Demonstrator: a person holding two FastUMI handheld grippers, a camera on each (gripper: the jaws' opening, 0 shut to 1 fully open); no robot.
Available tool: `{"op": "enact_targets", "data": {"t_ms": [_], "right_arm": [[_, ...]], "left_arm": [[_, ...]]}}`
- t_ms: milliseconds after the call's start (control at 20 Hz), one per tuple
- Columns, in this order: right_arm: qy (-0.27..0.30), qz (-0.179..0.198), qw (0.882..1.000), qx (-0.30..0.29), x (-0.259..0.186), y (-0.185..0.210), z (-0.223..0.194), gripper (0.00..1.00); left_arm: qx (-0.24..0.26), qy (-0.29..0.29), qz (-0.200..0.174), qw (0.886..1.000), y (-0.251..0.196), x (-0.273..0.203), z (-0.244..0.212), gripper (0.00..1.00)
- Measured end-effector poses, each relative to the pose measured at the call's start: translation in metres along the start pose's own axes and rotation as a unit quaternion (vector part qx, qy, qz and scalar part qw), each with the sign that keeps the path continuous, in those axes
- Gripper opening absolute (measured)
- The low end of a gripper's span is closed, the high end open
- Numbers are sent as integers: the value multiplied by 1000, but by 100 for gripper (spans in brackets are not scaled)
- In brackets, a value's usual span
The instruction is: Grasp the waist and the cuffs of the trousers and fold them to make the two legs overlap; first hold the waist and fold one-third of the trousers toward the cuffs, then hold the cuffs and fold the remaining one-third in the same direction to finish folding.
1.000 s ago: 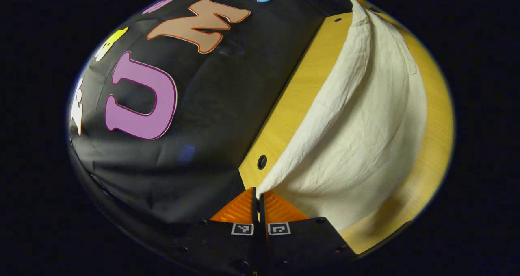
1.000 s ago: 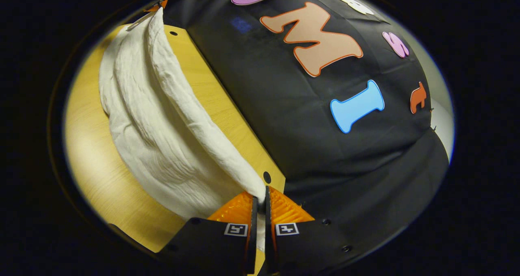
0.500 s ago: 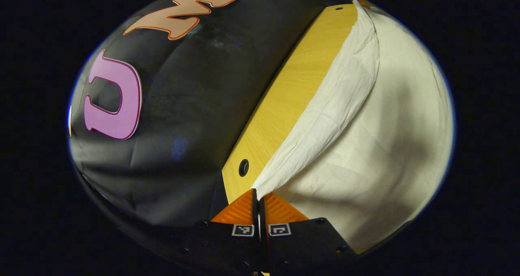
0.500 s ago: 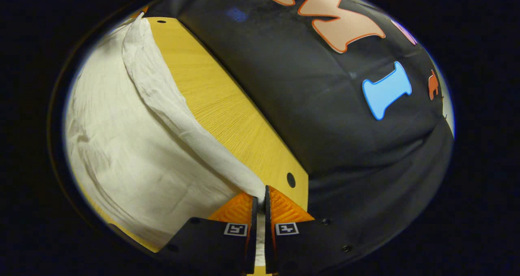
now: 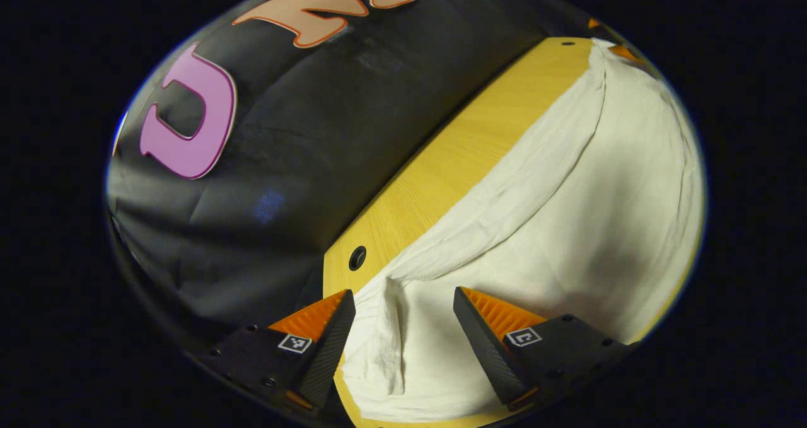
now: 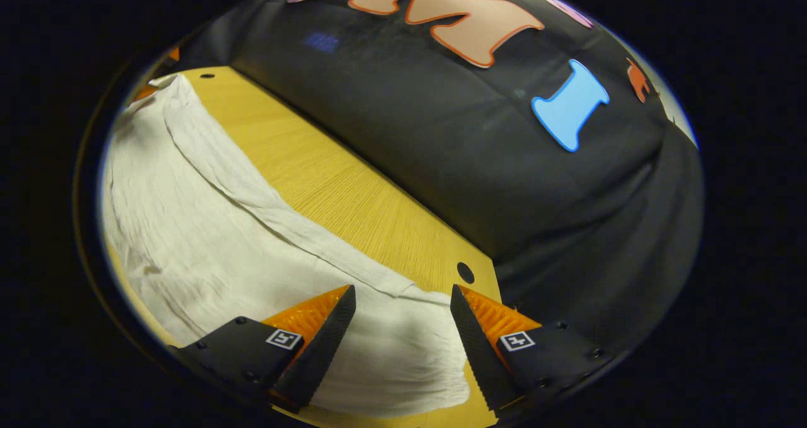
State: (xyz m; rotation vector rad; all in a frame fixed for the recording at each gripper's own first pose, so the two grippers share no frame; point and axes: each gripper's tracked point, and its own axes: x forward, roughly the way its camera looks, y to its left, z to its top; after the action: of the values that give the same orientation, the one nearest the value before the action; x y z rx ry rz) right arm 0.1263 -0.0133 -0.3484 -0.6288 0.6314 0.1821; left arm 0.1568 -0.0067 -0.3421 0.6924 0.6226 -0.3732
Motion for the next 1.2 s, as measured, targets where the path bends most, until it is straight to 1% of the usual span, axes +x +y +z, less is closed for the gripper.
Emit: {"op": "enact_targets", "data": {"t_ms": [100, 150, 300, 350, 400, 450, 500, 550, 600, 650, 750, 800, 850, 900, 950, 1000, 1050, 1100, 1150, 1200], "right_arm": [[11, -4, 998, 66, -14, -14, -7, 98], [18, -6, 994, 103, -20, -22, -11, 98], [45, -17, 976, 210, -33, -45, -34, 100], [55, -23, 971, 234, -31, -51, -45, 100], [63, -28, 966, 251, -30, -56, -54, 98], [71, -32, 961, 266, -31, -60, -67, 98], [78, -33, 956, 282, -33, -61, -76, 100], [84, -35, 949, 300, -34, -64, -85, 98], [92, -34, 942, 321, -35, -66, -94, 100], [103, -34, 933, 343, -37, -66, -103, 98], [122, -35, 916, 380, -41, -67, -121, 99], [129, -33, 907, 399, -41, -67, -127, 98], [136, -29, 897, 419, -40, -64, -133, 99], [144, -23, 885, 442, -39, -61, -138, 96], [153, -17, 872, 465, -35, -57, -143, 97], [161, -11, 857, 488, -33, -53, -147, 93], [170, -3, 843, 511, -33, -49, -149, 97], [178, 6, 827, 533, -31, -44, -150, 93], [189, 15, 813, 550, -32, -38, -152, 97], [185, 14, 809, 558, -31, -40, -149, 85]], "left_arm": [[-44, -24, -6, 999, -7, -18, 16, 95], [-62, -36, -12, 997, -10, -27, 26, 95], [-124, -74, -31, 989, -23, -57, 56, 95], [-149, -88, -39, 984, -29, -69, 68, 100], [-172, -103, -48, 979, -33, -77, 79, 95], [-195, -115, -55, 972, -36, -84, 89, 95], [-218, -122, -64, 966, -41, -94, 96, 95], [-239, -131, -72, 959, -44, -102, 104, 95], [-258, -137, -76, 953, -46, -107, 109, 96], [-271, -136, -77, 950, -47, -111, 113, 95], [-292, -139, -68, 944, -44, -118, 118, 96], [-299, -141, -65, 941, -42, -120, 120, 96], [-306, -138, -63, 940, -43, -122, 121, 100], [-311, -133, -62, 939, -43, -124, 122, 96], [-315, -128, -60, 939, -43, -126, 121, 96], [-318, -124, -56, 938, -42, -124, 120, 96], [-320, -120, -52, 938, -41, -124, 122, 96], [-321, -117, -46, 938, -41, -124, 121, 96], [-322, -114, -41, 939, -40, -124, 123, 96], [-322, -110, -37, 940, -41, -126, 121, 96]]}}
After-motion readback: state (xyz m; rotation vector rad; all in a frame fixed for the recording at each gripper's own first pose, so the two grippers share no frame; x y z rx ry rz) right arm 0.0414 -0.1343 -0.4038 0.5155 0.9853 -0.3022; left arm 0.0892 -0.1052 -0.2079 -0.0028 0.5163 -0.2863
